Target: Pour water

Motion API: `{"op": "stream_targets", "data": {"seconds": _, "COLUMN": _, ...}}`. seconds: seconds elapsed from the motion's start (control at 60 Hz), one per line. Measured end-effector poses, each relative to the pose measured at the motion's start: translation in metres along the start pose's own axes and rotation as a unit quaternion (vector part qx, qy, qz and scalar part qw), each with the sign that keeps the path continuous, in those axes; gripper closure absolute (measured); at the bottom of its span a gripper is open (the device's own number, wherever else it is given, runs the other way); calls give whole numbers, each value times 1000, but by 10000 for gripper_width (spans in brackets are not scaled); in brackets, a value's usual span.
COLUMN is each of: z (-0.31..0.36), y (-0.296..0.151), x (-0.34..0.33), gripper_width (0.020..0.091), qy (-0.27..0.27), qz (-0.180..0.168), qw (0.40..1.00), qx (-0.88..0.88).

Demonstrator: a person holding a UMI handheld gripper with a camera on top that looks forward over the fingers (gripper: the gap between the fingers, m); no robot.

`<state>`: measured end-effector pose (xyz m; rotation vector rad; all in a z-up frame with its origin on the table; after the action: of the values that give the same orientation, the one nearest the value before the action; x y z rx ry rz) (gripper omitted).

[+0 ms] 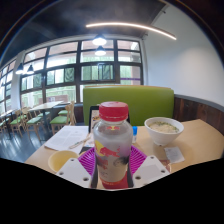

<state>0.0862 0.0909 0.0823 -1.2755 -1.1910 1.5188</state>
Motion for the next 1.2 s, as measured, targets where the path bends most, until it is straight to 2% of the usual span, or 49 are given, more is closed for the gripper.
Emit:
{"op": "stream_targets", "data": {"seconds": 0.083, "z": -5, "y": 8, "x": 10, "gripper_width": 701, "qy": -8, "qz": 5, "qw": 1000, "qx": -1}}
{"op": "stream_targets", "data": {"seconds": 0.133, "z": 1, "y": 32, "x": 21, "gripper_width": 700, "qy": -10, "qz": 7, "qw": 1000, "qx": -7}}
{"op": "stream_targets", "data": {"seconds": 0.15, "z": -9, "y": 18, "x": 12, "gripper_width": 699, "qy": -9, "qz": 9, "qw": 1000, "qx": -10}}
{"op": "stream_targets", "data": {"seconds": 0.2, "z": -12, "y": 26, "x": 15, "gripper_width": 691, "qy": -3, "qz": 19, "qw": 1000, "qx": -13}}
{"op": "stream_targets", "data": {"seconds": 0.233, "z": -11, "y": 21, "x": 16, "gripper_width": 693, "qy": -4, "qz": 6, "qw": 1000, "qx": -16}}
{"op": "stream_targets", "data": {"seconds": 0.367, "z": -15, "y": 14, "x": 16, "gripper_width": 682, "qy": -7, "qz": 8, "qw": 1000, "qx": -13}}
{"op": "stream_targets", "data": {"seconds": 0.467, "z": -15, "y": 15, "x": 13, "gripper_width": 638, "qy": -7, "qz": 3, "qw": 1000, "qx": -15}}
{"op": "stream_targets", "data": {"seconds": 0.55, "z": -14, "y": 16, "x": 13, "gripper_width": 553, "qy": -12, "qz": 5, "qw": 1000, "qx": -15}}
{"op": "stream_targets", "data": {"seconds": 0.65, "z": -16, "y": 22, "x": 3, "gripper_width": 259, "qy": -20, "qz": 19, "qw": 1000, "qx": -4}}
{"op": "stream_targets", "data": {"seconds": 0.733, "z": -21, "y": 22, "x": -19, "gripper_width": 280, "qy": -16, "qz": 21, "qw": 1000, "qx": 0}}
{"op": "stream_targets", "data": {"seconds": 0.833, "z": -18, "y": 14, "x": -63, "gripper_width": 280, "qy": -15, "qz": 0, "qw": 1000, "qx": -13}}
{"op": "stream_targets", "data": {"seconds": 0.9, "z": -14, "y": 7, "x": -94, "gripper_width": 283, "qy": -14, "qz": -3, "qw": 1000, "qx": -10}}
{"op": "stream_targets", "data": {"seconds": 1.05, "z": 13, "y": -6, "x": -189, "gripper_width": 282, "qy": -38, "qz": -50, "qw": 998, "qx": 4}}
{"op": "stream_targets", "data": {"seconds": 1.2, "z": 49, "y": 2, "x": -265, "gripper_width": 281, "qy": -76, "qz": -72, "qw": 994, "qx": 27}}
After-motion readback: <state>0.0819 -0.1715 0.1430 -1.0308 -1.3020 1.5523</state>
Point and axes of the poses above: the point between the fingertips, and its own axes, seen from behind it with the camera up: z to the left, y down, x forward, the way the camera looks, the point moved 3 cm from there along -x, backward, against the way the camera looks, and after that the axes turned 8 degrees about -y, right-handed, at the moved point
